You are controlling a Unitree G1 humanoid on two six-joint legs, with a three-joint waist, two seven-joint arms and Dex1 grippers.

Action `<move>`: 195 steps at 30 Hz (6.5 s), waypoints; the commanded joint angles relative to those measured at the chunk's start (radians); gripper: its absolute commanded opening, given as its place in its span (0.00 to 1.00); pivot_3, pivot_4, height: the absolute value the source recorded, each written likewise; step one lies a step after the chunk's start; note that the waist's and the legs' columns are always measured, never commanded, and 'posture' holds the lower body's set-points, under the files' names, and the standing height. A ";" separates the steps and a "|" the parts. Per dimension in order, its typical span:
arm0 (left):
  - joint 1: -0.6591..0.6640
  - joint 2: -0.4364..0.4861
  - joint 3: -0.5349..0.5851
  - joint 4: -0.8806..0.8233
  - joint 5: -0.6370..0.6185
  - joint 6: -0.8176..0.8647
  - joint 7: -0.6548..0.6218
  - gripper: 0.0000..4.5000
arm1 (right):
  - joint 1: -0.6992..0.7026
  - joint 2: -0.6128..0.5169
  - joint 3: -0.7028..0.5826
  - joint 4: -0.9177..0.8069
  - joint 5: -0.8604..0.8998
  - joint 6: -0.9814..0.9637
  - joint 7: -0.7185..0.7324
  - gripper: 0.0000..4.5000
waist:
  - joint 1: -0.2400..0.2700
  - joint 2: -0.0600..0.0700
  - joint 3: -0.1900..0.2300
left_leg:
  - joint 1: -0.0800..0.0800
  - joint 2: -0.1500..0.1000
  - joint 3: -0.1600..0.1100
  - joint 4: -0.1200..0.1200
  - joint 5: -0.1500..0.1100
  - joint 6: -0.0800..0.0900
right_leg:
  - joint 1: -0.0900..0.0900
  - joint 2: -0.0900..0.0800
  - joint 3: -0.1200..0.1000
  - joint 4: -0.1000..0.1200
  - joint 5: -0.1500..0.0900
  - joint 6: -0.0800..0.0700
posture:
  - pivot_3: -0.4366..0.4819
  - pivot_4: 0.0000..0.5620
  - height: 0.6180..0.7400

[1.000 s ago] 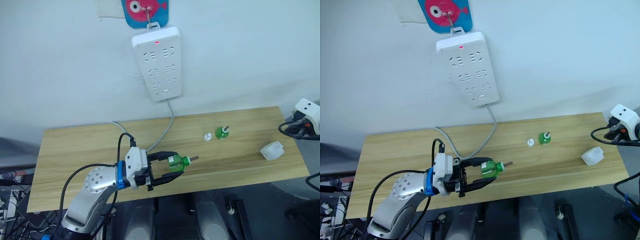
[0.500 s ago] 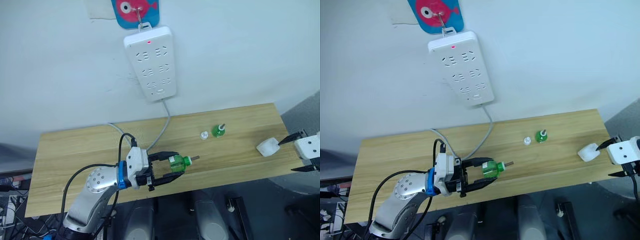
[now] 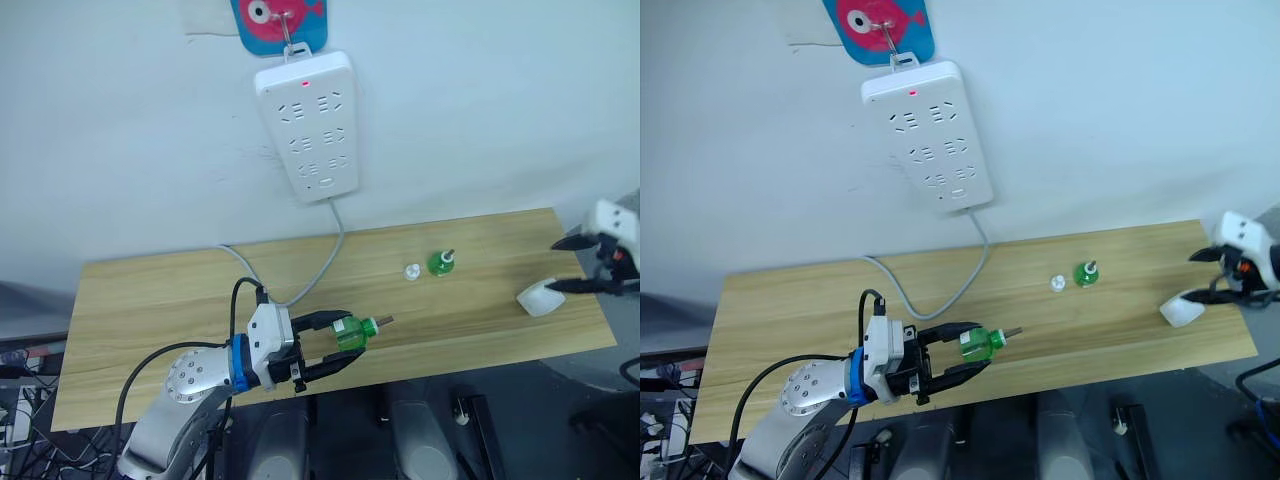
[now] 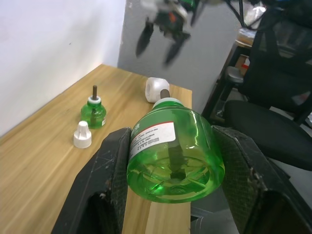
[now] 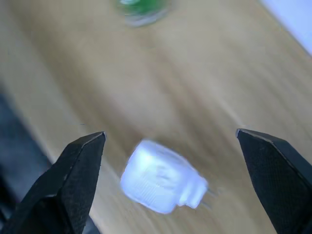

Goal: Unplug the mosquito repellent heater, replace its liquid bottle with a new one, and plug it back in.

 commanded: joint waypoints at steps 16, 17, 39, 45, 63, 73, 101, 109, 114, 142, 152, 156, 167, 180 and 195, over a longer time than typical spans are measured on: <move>0.030 -0.010 -0.008 -0.036 -0.017 -0.002 0.006 0.49 | -0.154 0.153 -0.175 -0.136 -0.011 1.332 -0.679 1.00 | 0.004 0.001 -0.001 | -0.030 -0.002 0.005 0.017 -0.003 0.005 | -0.024 0.000 -0.002 0.002 0.007 0.006 | 0.45 0.76 1.00; 0.032 -0.006 -0.004 -0.040 -0.021 0.000 0.005 0.49 | -0.142 0.162 -0.198 -0.143 -0.011 1.332 -0.710 1.00 | 0.004 0.001 -0.001 | -0.030 -0.002 0.005 0.017 -0.003 0.006 | -0.024 0.000 -0.002 0.002 0.007 0.006 | 0.45 0.76 1.00; 0.022 0.032 0.027 -0.049 -0.034 0.039 -0.007 0.49 | -0.065 0.297 -0.485 -0.037 0.089 1.180 -1.046 1.00 | 0.004 0.001 0.000 | -0.030 -0.002 0.008 0.018 -0.003 0.006 | -0.024 0.001 -0.003 0.004 0.007 0.005 | 0.50 0.80 1.00; 0.031 0.047 0.038 -0.054 -0.041 0.040 -0.013 0.49 | -0.052 0.298 -0.469 -0.023 0.117 1.152 -1.055 1.00 | 0.005 0.001 0.000 | -0.030 -0.002 0.008 0.018 -0.003 0.006 | -0.024 0.001 -0.003 0.004 0.007 0.005 | 0.52 0.79 1.00; 0.013 0.025 0.019 -0.029 -0.021 0.016 -0.019 0.49 | 0.301 0.032 0.002 -0.489 0.073 0.567 -0.573 0.49 | 0.010 0.001 -0.001 | -0.030 -0.002 0.007 0.018 -0.003 0.006 | -0.024 0.002 -0.005 0.004 0.007 0.006 | 0.51 0.73 1.00; 0.009 0.010 0.002 -0.038 -0.005 0.015 -0.011 0.49 | 0.512 0.079 -0.029 -0.404 -0.096 -0.018 -0.845 0.49 | 0.002 0.001 -0.001 | -0.023 -0.002 0.008 0.021 -0.002 0.005 | -0.022 0.001 0.002 0.012 0.007 0.006 | 0.53 0.70 1.00; -0.006 0.009 0.004 -0.024 0.001 0.012 -0.011 0.49 | 0.516 0.179 0.011 -0.177 -0.282 -0.662 -1.010 0.99 | 0.004 0.001 -0.001 | -0.012 -0.002 0.007 0.019 0.001 0.002 | -0.010 0.002 0.000 0.012 0.007 0.006 | 0.53 0.72 1.00; -0.005 0.014 0.009 -0.017 0.000 0.006 -0.022 0.49 | 0.675 0.127 -0.081 -0.447 -0.156 -0.569 -0.829 0.99 | 0.005 0.001 -0.001 | -0.011 -0.001 0.005 0.019 0.001 0.002 | -0.010 0.002 0.000 0.012 0.006 0.006 | 0.52 0.72 1.00; -0.004 0.014 0.014 -0.013 -0.001 0.006 -0.028 0.49 | 0.730 0.067 -0.160 -0.619 -0.072 -0.465 -0.714 0.99 | 0.002 0.001 -0.001 | -0.010 -0.001 0.006 0.019 0.001 0.002 | -0.010 0.002 0.002 0.012 0.005 0.009 | 0.51 0.72 1.00; 0.027 0.044 -0.004 -0.050 -0.008 0.022 -0.060 0.49 | -0.079 0.155 0.256 -0.160 -0.122 0.255 -0.122 0.99 | 0.010 0.001 -0.001 | -0.028 -0.002 0.003 0.019 0.000 0.004 | -0.025 0.000 -0.004 0.009 0.007 0.005 | 0.54 0.70 1.00; 0.014 0.050 -0.004 -0.046 -0.001 0.004 -0.066 0.49 | -0.105 0.211 0.246 -0.060 -0.170 0.217 -0.128 0.99 | 0.009 0.001 -0.001 | -0.027 -0.002 0.003 0.020 0.000 0.004 | -0.025 0.000 -0.003 0.011 0.007 0.005 | 0.54 0.70 1.00; 0.007 0.051 -0.003 -0.049 -0.005 0.013 -0.063 0.49 | -0.107 0.244 0.234 0.001 -0.180 0.196 -0.176 0.99 | 0.009 0.001 -0.001 | -0.027 -0.002 0.003 0.020 0.000 0.004 | -0.025 0.000 -0.003 0.012 0.007 0.005 | 0.54 0.71 1.00; 0.020 0.072 0.006 -0.071 -0.013 0.028 -0.062 0.49 | -0.119 0.280 0.216 0.125 -0.202 0.094 -0.224 0.95 | 0.009 0.001 -0.001 | -0.027 -0.002 0.004 0.021 0.000 0.004 | -0.025 0.000 -0.003 0.013 0.007 0.004 | 0.56 0.72 1.00; -0.005 0.069 0.010 -0.054 -0.017 0.030 -0.067 0.49 | -0.160 0.227 0.137 0.095 -0.133 0.211 -0.046 0.66 | 0.007 0.000 -0.001 | -0.025 -0.002 0.004 0.022 0.000 0.004 | -0.023 0.000 -0.002 0.015 0.007 0.004 | 0.54 0.70 1.00; -0.129 -0.002 0.027 -0.075 -0.026 -0.023 -0.036 0.49 | 0.131 -0.159 0.094 -0.617 1.047 1.332 0.077 0.66 | 0.020 0.001 -0.001 | -0.026 -0.001 0.004 0.026 -0.001 0.004 | -0.023 0.001 -0.002 0.015 0.008 0.003 | 0.53 0.68 1.00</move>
